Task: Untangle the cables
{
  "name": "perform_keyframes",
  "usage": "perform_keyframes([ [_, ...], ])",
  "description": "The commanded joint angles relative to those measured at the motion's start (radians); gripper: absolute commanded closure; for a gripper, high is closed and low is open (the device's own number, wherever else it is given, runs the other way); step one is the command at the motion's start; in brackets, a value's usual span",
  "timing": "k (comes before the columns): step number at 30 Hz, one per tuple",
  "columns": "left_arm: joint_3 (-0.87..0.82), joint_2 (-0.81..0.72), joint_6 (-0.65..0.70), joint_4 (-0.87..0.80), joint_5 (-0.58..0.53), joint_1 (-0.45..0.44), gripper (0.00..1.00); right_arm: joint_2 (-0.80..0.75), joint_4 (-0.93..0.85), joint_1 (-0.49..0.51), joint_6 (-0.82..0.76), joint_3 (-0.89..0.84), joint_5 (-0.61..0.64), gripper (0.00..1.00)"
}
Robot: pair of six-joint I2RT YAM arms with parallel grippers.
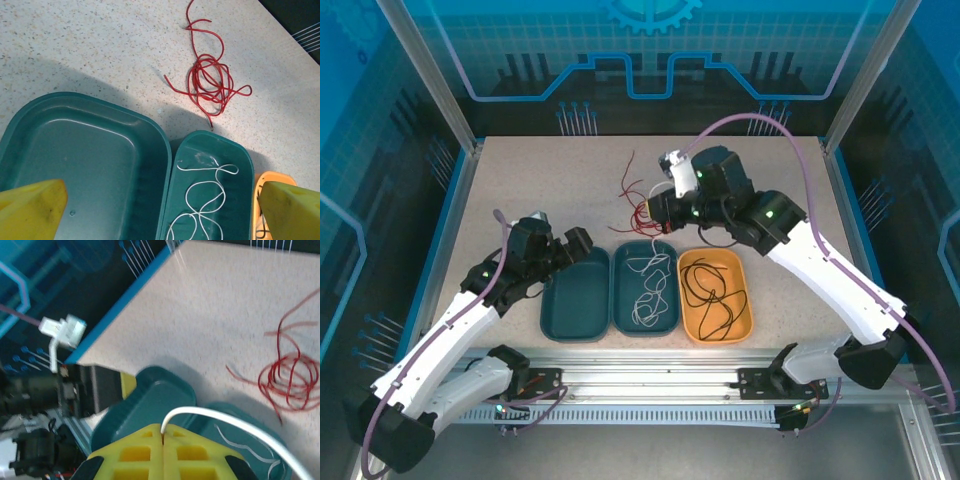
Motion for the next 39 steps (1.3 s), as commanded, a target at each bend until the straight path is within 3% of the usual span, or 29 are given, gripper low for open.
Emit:
perform_keyframes([
  [1, -0.01, -0.004, -0.007, 0.02, 0.023, 0.011, 0.01, -0.019, 0.035, 0.022, 0.07, -0.063, 0.026, 1.0],
  [18, -0.023, -0.001, -0.022, 0.036, 0.045, 0.011, 0.01, 0.149, 0.096, 0.057, 0.152, -0.134, -0.044, 1.0],
  [30, -0.017, 0.018, -0.016, 0.038, 0.045, 0.01, 0.01, 0.312, 0.001, 0.079, 0.164, -0.16, -0.021, 0.99],
  [33, -0.013, 0.024, -0.016, 0.038, 0.043, 0.011, 0.01, 0.366, -0.056, 0.086, 0.167, -0.127, -0.004, 0.93],
  [39, -0.009, 0.035, -0.014, 0.038, 0.043, 0.011, 0.01, 0.413, -0.139, 0.086, 0.157, -0.081, 0.058, 0.68],
])
